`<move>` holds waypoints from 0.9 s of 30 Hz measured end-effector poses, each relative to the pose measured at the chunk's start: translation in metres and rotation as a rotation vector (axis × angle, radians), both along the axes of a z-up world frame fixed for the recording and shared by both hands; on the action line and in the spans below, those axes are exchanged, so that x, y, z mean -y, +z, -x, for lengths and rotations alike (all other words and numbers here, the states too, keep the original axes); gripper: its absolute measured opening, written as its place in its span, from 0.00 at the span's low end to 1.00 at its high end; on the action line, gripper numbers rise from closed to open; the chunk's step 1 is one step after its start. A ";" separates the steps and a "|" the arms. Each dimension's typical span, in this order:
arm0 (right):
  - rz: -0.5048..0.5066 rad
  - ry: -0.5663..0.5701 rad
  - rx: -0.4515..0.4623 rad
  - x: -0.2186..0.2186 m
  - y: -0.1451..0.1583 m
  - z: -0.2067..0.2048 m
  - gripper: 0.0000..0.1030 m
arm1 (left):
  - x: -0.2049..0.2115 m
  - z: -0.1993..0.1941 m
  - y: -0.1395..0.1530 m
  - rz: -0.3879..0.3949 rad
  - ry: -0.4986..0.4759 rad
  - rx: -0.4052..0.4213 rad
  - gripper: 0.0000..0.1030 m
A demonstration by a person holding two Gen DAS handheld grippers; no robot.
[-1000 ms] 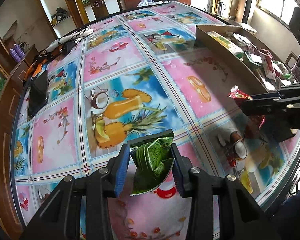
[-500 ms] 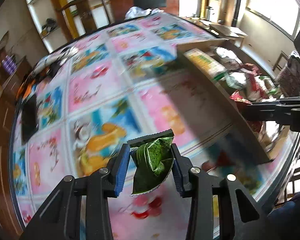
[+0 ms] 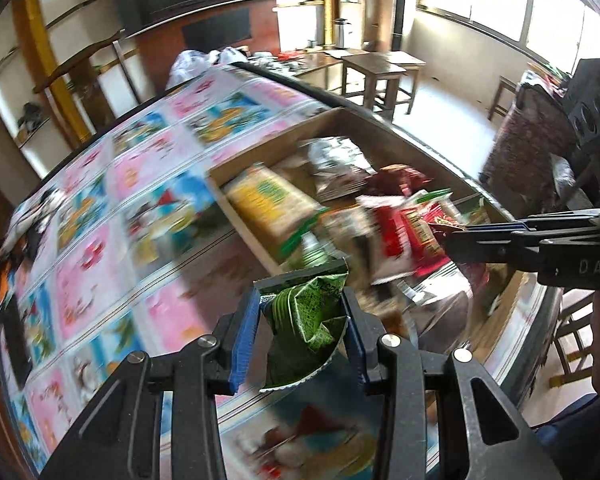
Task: Organize snacks
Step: 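Carry the green bag in the left tool while the right tool carries the red candy over the box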
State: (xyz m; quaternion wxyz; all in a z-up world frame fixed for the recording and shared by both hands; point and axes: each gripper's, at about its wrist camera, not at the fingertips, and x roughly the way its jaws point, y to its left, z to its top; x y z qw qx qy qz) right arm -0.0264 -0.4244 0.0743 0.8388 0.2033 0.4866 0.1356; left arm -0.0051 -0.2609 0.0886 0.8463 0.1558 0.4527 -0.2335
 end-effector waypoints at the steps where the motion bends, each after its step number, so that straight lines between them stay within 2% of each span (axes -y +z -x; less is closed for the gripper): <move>1: 0.005 -0.012 0.000 0.005 0.001 0.001 0.18 | 0.007 -0.002 -0.001 0.003 -0.011 -0.002 0.38; 6: 0.040 -0.040 -0.016 0.027 -0.002 -0.003 0.19 | 0.037 -0.017 -0.014 0.010 -0.047 -0.017 0.38; 12: 0.082 -0.033 -0.041 0.035 -0.013 -0.022 0.18 | 0.056 -0.040 -0.033 0.007 -0.041 -0.046 0.38; 20: 0.137 -0.030 -0.038 0.035 -0.019 -0.066 0.18 | 0.071 -0.070 -0.038 -0.004 -0.015 -0.024 0.38; 27: 0.122 -0.052 -0.041 0.042 -0.024 -0.090 0.18 | 0.077 -0.087 -0.048 -0.028 0.018 -0.007 0.38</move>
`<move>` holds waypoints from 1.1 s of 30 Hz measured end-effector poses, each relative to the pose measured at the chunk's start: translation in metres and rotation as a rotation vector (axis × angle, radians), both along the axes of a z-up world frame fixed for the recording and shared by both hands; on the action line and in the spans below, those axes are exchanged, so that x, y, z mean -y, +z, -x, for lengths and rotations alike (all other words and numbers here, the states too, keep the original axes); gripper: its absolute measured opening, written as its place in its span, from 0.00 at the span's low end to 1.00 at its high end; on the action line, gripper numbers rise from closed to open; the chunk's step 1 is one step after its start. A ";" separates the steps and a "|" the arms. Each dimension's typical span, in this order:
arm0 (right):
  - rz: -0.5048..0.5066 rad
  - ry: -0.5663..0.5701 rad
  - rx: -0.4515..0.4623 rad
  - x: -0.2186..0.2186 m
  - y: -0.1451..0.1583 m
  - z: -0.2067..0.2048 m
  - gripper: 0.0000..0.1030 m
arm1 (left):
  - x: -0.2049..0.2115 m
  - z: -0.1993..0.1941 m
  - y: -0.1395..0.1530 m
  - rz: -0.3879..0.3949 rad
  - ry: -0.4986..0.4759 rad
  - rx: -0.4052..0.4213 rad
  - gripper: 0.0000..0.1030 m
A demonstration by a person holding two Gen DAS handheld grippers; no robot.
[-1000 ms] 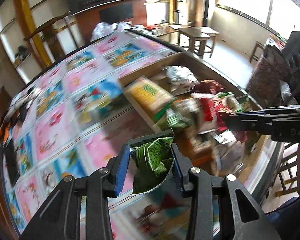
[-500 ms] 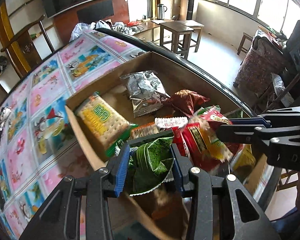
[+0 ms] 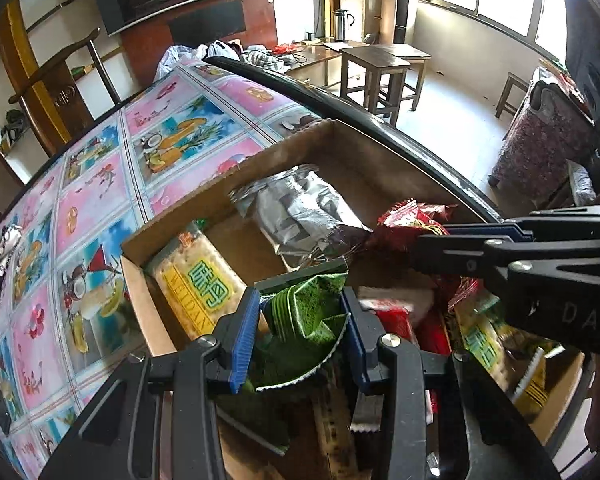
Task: Organize snacks
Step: 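Carry the green bag in the left tool while the right tool carries the red candy over the box, then lower both held snacks into the box and open both tools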
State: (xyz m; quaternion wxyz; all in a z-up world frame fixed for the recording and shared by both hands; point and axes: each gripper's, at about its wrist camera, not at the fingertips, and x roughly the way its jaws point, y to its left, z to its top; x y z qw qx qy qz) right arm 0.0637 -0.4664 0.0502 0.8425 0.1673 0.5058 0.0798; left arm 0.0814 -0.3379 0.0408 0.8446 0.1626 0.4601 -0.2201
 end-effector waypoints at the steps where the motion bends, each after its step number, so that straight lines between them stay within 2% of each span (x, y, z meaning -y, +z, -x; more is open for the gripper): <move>1: 0.007 0.001 0.003 -0.001 0.000 -0.002 0.18 | 0.002 -0.001 -0.001 -0.003 0.001 0.003 0.38; 9: 0.031 0.000 0.007 -0.008 0.002 -0.012 0.19 | 0.004 -0.002 -0.003 -0.027 0.004 0.031 0.38; 21: 0.017 -0.007 0.019 -0.010 0.011 -0.004 0.22 | 0.002 0.003 0.006 -0.033 -0.002 0.062 0.38; 27: 0.008 -0.022 0.037 -0.010 0.020 0.004 0.29 | 0.001 0.010 0.014 -0.032 -0.009 0.081 0.39; 30: 0.003 -0.037 0.047 -0.009 0.025 0.011 0.37 | 0.000 0.015 0.019 -0.030 -0.015 0.093 0.40; 33: 0.000 -0.054 0.061 -0.007 0.031 0.018 0.44 | -0.002 0.021 0.025 -0.027 -0.024 0.111 0.46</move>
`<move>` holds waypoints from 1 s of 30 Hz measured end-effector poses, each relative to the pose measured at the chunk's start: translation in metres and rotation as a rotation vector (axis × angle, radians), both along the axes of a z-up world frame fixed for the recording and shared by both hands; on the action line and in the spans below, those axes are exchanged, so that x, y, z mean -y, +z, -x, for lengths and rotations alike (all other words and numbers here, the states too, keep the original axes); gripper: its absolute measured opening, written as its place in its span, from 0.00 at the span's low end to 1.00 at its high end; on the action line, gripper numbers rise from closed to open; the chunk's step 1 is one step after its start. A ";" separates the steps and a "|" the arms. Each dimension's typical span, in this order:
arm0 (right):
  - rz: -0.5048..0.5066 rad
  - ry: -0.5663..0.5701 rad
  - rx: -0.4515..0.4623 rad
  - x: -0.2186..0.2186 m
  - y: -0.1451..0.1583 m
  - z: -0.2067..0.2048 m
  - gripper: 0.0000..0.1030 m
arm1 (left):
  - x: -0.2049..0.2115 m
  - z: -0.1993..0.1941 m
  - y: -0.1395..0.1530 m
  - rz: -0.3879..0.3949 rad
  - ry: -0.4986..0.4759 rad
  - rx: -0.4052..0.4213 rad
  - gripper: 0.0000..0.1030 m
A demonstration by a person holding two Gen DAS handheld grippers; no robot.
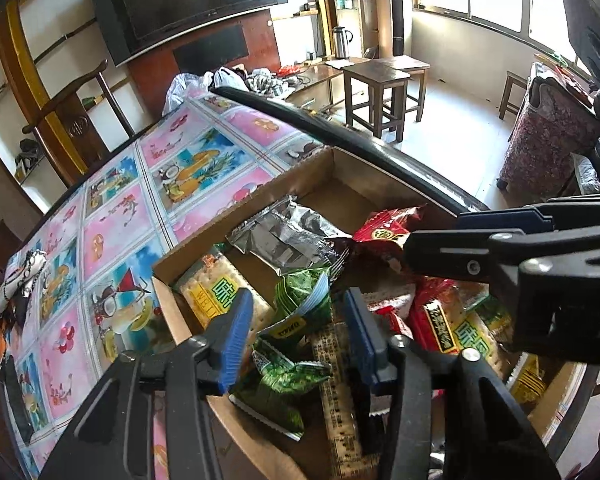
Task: Organize snacks
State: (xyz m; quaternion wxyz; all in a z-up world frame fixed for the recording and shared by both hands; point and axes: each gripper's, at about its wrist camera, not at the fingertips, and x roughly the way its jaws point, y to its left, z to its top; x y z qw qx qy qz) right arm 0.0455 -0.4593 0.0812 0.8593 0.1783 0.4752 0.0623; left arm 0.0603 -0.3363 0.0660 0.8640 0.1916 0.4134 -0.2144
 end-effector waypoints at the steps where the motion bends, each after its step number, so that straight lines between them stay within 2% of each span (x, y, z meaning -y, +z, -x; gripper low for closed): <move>1: -0.001 -0.007 0.004 0.001 0.002 0.003 0.46 | -0.001 0.002 0.002 0.000 -0.002 0.006 0.47; 3: 0.005 -0.021 0.012 0.002 0.006 0.009 0.50 | -0.004 0.008 0.008 0.006 -0.005 0.014 0.51; 5: 0.016 -0.035 0.024 0.002 0.011 0.017 0.60 | -0.008 0.014 0.014 0.014 -0.004 0.025 0.58; 7: 0.034 -0.050 0.034 0.002 0.015 0.027 0.64 | -0.015 0.022 0.019 0.015 0.002 0.034 0.72; 9: 0.060 -0.064 0.045 0.001 0.019 0.039 0.70 | -0.022 0.030 0.024 0.018 0.017 0.040 0.79; 11: 0.093 -0.087 0.060 0.000 0.022 0.054 0.76 | -0.030 0.037 0.027 0.028 0.024 0.040 0.82; 15: 0.135 -0.110 0.071 -0.005 0.025 0.077 0.82 | -0.043 0.056 0.034 -0.007 0.030 0.079 0.92; 21: 0.189 -0.130 0.065 -0.018 0.024 0.103 0.84 | -0.056 0.071 0.043 -0.019 0.026 0.087 0.96; 25: 0.175 -0.158 0.057 -0.021 0.023 0.116 0.84 | -0.059 0.081 0.047 -0.063 0.033 0.124 0.96; 28: 0.183 -0.168 0.055 -0.024 0.024 0.125 0.84 | -0.065 0.088 0.052 -0.040 0.017 0.128 0.99; 30: 0.182 -0.174 0.055 -0.026 0.024 0.130 0.84 | -0.066 0.091 0.054 -0.058 0.026 0.129 1.00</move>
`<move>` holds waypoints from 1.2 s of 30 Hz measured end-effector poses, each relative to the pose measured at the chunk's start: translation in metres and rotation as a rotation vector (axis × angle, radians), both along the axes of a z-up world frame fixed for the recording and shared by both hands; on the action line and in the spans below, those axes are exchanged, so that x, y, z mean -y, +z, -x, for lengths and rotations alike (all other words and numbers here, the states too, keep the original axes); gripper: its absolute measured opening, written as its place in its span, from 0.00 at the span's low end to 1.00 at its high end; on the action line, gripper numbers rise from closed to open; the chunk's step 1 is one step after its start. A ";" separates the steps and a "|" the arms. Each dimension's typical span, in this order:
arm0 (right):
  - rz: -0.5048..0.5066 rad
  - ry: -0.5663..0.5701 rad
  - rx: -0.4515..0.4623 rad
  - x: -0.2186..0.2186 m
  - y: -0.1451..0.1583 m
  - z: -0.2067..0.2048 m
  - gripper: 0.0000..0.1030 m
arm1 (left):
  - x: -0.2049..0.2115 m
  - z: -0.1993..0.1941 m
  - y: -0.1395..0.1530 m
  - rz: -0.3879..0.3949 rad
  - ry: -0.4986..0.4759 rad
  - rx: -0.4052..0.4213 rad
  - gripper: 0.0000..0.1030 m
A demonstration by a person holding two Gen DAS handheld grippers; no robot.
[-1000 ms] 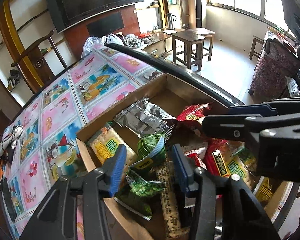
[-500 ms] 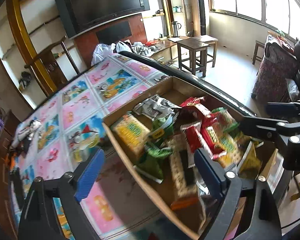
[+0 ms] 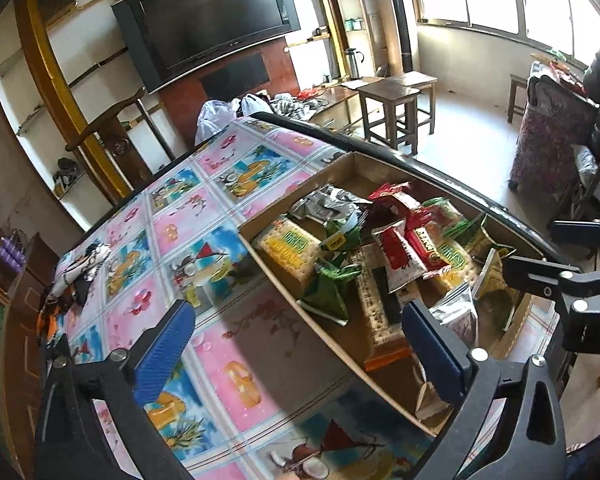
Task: Organize snacks
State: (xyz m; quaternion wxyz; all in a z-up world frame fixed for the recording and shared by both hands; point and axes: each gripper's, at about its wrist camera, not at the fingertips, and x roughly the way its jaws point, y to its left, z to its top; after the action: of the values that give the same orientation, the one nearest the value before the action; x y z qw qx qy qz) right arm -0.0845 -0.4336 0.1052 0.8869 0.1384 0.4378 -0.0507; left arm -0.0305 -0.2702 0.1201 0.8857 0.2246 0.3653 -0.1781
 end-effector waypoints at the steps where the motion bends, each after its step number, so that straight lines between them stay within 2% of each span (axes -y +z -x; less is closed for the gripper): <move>1: -0.001 0.000 -0.001 -0.001 0.000 0.002 0.84 | 0.000 0.001 0.000 -0.015 0.005 0.005 1.00; 5: 0.002 -0.001 -0.001 -0.005 0.001 0.008 0.84 | 0.000 0.005 0.002 -0.033 -0.009 -0.004 1.00; 8: 0.010 -0.003 0.008 -0.008 0.004 0.010 0.84 | 0.003 0.008 0.001 -0.085 -0.007 -0.020 1.00; 13: 0.015 -0.006 0.024 -0.012 0.008 0.012 0.84 | -0.007 0.006 0.002 -0.051 0.022 -0.068 1.00; 17: 0.025 0.008 0.028 -0.016 0.010 0.010 0.84 | -0.014 0.010 0.005 -0.073 0.069 -0.024 1.00; 23: 0.034 0.027 0.034 -0.021 0.013 0.007 0.84 | -0.011 0.013 0.002 -0.109 0.066 -0.019 1.00; 36: 0.021 0.023 0.019 -0.016 0.007 0.008 0.84 | -0.008 0.018 -0.001 -0.121 0.059 -0.020 1.00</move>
State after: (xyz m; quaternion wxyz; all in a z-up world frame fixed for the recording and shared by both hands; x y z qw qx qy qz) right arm -0.0926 -0.4175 0.1127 0.8929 0.1244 0.4306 -0.0436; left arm -0.0488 -0.2624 0.1188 0.8717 0.2650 0.3907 -0.1316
